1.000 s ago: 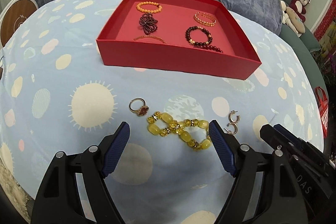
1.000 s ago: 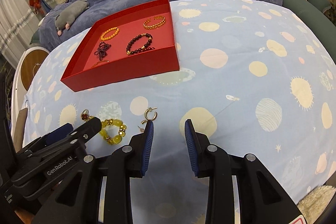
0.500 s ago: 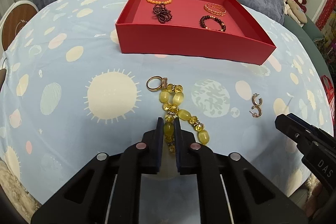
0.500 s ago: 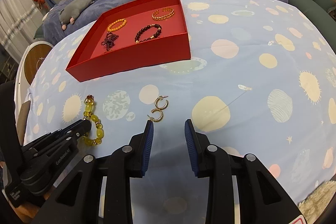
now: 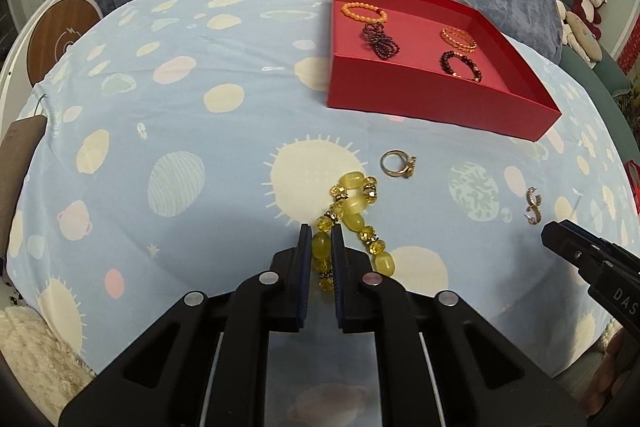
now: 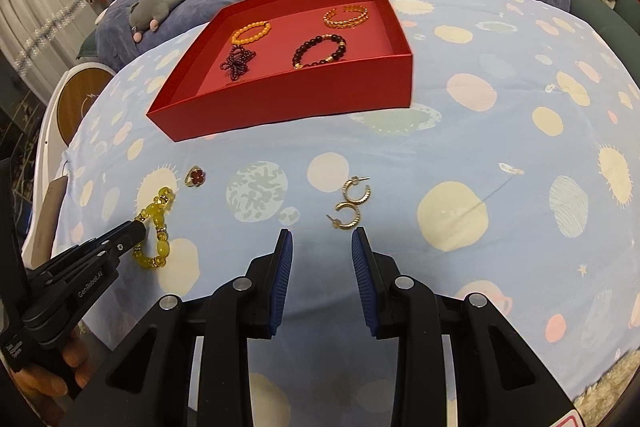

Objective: Organize jewelry
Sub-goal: 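Grasp the yellow amber bracelet with the left tool while the right tool grasps the gold ring, then carry both into the red box and open both tools, then move both tools back to the gold hoop earrings, then grasp one gold hoop earring with the right tool while the left tool grasps the other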

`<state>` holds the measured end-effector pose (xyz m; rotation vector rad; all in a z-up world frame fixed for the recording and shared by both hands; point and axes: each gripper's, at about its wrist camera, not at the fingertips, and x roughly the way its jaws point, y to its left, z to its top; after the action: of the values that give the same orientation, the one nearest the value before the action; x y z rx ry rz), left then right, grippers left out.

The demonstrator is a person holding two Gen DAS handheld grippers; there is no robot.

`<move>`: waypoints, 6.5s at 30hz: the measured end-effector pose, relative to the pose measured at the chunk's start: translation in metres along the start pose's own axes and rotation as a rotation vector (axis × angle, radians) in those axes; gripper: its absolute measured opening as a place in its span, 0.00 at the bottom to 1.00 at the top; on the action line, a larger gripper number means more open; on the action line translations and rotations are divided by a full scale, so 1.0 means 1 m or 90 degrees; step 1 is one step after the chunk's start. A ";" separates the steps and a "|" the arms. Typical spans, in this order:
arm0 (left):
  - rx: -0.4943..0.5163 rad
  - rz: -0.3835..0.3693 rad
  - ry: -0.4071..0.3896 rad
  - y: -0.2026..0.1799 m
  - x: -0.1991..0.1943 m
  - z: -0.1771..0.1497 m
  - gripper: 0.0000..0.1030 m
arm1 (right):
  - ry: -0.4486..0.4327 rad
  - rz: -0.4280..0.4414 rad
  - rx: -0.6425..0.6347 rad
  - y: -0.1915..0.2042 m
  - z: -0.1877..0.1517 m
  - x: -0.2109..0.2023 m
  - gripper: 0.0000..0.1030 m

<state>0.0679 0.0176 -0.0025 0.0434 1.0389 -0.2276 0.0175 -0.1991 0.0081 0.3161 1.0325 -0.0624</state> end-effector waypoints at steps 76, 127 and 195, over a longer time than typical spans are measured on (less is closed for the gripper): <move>0.015 -0.151 -0.096 -0.032 -0.062 0.092 0.09 | -0.050 0.060 0.004 0.005 0.058 -0.028 0.09; 0.010 -0.124 -0.132 -0.052 0.007 0.160 0.39 | -0.099 -0.005 0.007 -0.019 0.145 0.012 0.36; 0.109 -0.144 -0.008 -0.161 0.016 0.011 0.48 | -0.018 -0.059 0.080 -0.087 0.002 -0.016 0.16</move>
<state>0.0513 -0.1435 0.0005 0.0799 1.0098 -0.5212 -0.0063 -0.2844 0.0032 0.3801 1.0162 -0.2156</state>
